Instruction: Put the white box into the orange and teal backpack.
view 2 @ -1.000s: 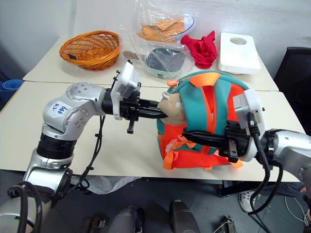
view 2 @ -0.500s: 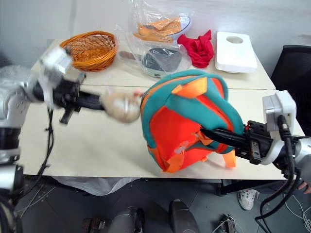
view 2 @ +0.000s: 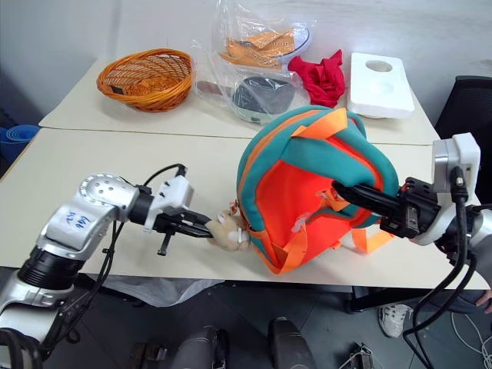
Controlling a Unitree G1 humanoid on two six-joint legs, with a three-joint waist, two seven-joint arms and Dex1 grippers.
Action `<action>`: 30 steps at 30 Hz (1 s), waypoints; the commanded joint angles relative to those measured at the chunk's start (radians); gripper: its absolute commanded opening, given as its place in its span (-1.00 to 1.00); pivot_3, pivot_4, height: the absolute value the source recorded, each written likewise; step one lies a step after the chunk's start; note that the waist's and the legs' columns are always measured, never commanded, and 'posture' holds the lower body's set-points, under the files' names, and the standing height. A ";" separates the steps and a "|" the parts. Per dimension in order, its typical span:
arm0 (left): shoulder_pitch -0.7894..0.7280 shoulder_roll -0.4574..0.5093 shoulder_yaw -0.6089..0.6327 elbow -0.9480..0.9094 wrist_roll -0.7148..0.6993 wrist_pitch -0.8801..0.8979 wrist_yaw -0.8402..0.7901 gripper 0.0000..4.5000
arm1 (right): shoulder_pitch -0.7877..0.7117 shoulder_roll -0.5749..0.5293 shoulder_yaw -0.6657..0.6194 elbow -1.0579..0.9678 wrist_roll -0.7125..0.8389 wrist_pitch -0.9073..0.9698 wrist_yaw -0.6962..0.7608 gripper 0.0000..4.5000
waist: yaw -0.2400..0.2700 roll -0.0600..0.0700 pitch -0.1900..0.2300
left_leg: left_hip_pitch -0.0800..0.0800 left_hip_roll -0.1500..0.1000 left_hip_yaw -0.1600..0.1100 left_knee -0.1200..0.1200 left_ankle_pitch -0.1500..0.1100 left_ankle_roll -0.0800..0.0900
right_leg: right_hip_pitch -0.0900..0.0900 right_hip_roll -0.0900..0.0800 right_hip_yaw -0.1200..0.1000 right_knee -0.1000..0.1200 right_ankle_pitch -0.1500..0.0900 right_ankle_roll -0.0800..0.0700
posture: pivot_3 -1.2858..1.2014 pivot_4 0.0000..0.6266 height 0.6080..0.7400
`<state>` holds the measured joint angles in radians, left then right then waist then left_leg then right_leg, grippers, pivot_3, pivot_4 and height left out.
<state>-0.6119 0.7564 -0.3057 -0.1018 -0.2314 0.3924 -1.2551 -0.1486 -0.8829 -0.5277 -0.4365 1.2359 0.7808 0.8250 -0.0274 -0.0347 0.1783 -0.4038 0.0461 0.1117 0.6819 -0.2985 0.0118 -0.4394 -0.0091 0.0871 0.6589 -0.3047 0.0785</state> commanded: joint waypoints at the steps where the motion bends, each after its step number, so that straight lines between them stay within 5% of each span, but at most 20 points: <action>1: 0.002 -0.008 -0.075 0.079 0.159 -0.135 0.053 -0.97 | -0.044 0.027 -0.061 0.016 0.038 -0.037 -0.058 -1.00 | 0.000 0.000 0.000 | 0.000 0.000 0.000 0.000 0.000 0.000 | 0.000 0.000 0.000 0.000 0.000 0.000 | 0.03 -0.52 1.00; 9: -0.085 -0.119 -0.005 0.205 0.141 -0.129 0.137 -0.97 | -0.041 0.058 -0.052 -0.037 0.064 -0.042 -0.125 -1.00 | 0.009 0.001 -0.001 | 0.003 -0.001 -0.001 0.000 0.000 0.001 | 0.006 -0.001 -0.001 -0.002 0.001 0.001 | 0.03 -0.52 1.00; 20: -0.418 -0.164 0.101 0.723 0.200 -0.356 0.250 -0.97 | -0.023 0.187 0.002 -0.210 0.151 -0.093 -0.327 -1.00 | -0.001 0.001 -0.001 | 0.000 0.000 -0.001 0.000 0.000 0.001 | 0.002 0.000 -0.002 -0.001 0.001 0.001 | 0.03 -0.52 1.00; 25: -0.357 -0.158 0.130 0.605 0.086 -0.252 0.070 -0.97 | 0.065 0.206 0.063 -0.253 0.099 -0.087 -0.356 -1.00 | -0.005 0.001 -0.001 | -0.002 0.001 0.003 -0.001 0.001 -0.001 | -0.003 0.000 0.001 0.001 0.001 0.001 | 0.03 -0.52 1.00; 30: -0.154 -0.026 0.047 0.359 0.109 -0.225 -0.116 -0.97 | 0.107 0.191 0.064 -0.258 0.082 -0.101 -0.315 -0.24 | -0.014 0.001 -0.001 | -0.001 0.002 0.004 -0.001 0.002 -0.004 | -0.003 0.001 0.002 0.002 0.000 0.000 | 0.03 -0.52 1.00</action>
<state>-0.7912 0.6951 -0.2306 0.3207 -0.1503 0.1834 -1.3275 -0.0370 -0.6762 -0.4385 -0.6650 1.3065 0.7142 0.4918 -0.0416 -0.0338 0.1777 -0.4044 0.0480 0.1161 0.6805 -0.2965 0.0080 -0.4428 -0.0084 0.0894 0.6613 -0.3045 0.0788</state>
